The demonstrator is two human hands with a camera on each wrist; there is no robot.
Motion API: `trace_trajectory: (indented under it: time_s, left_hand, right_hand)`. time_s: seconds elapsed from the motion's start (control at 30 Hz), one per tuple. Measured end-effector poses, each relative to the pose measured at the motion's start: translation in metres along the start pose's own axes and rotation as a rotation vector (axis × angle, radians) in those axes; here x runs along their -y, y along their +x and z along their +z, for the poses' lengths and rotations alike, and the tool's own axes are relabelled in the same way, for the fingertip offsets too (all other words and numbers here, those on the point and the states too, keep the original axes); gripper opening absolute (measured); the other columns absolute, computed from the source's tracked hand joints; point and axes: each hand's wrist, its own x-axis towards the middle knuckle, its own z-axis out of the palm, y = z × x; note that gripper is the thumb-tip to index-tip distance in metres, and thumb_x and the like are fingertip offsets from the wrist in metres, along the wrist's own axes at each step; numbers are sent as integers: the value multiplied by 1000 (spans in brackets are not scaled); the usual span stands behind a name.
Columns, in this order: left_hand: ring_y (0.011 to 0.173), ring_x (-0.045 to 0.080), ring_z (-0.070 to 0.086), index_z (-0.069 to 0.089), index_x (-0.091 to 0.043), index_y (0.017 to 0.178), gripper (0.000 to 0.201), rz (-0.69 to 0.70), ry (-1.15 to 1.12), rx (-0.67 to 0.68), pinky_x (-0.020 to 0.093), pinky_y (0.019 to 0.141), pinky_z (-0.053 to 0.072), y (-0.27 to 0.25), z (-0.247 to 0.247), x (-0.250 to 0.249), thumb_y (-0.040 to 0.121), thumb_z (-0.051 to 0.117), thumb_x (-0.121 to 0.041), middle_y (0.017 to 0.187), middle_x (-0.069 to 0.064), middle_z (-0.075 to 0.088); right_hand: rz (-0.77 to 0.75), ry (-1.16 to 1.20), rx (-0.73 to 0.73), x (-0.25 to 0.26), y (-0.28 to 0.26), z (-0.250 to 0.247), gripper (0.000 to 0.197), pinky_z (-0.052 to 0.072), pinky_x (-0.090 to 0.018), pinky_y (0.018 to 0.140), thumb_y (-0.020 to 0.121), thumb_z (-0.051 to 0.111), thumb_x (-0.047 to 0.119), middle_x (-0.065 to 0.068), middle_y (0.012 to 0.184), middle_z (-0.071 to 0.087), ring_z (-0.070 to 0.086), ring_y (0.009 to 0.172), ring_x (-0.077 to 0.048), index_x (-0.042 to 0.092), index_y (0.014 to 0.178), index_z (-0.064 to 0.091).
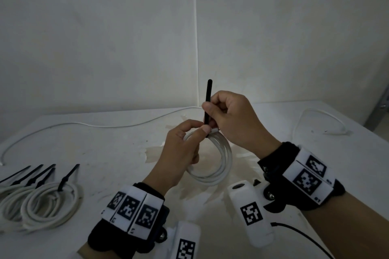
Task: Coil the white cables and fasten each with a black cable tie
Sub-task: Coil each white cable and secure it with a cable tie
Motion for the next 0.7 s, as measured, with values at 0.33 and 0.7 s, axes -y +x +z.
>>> trace_trajectory:
  time_s: [0.33, 0.7]
  left_hand:
    - [35, 6, 23, 61, -7, 80, 16, -25, -76, -120, 16, 38, 25, 0, -13, 9, 92, 51, -13, 38, -10, 29]
    - [38, 6, 24, 57, -11, 81, 21, 27, -103, -148, 17, 39, 27, 2, -32, 3, 96, 44, -18, 43, -9, 28]
  right_hand:
    - [125, 101, 175, -24, -10, 12, 21, 43, -26, 83, 96, 39, 31, 9, 84, 58, 55, 81, -4, 20, 89, 55]
    - [280, 396, 232, -24, -29, 40, 31, 45, -20, 58, 101, 27, 26, 1, 63, 39, 43, 53, -9, 12, 82, 48]
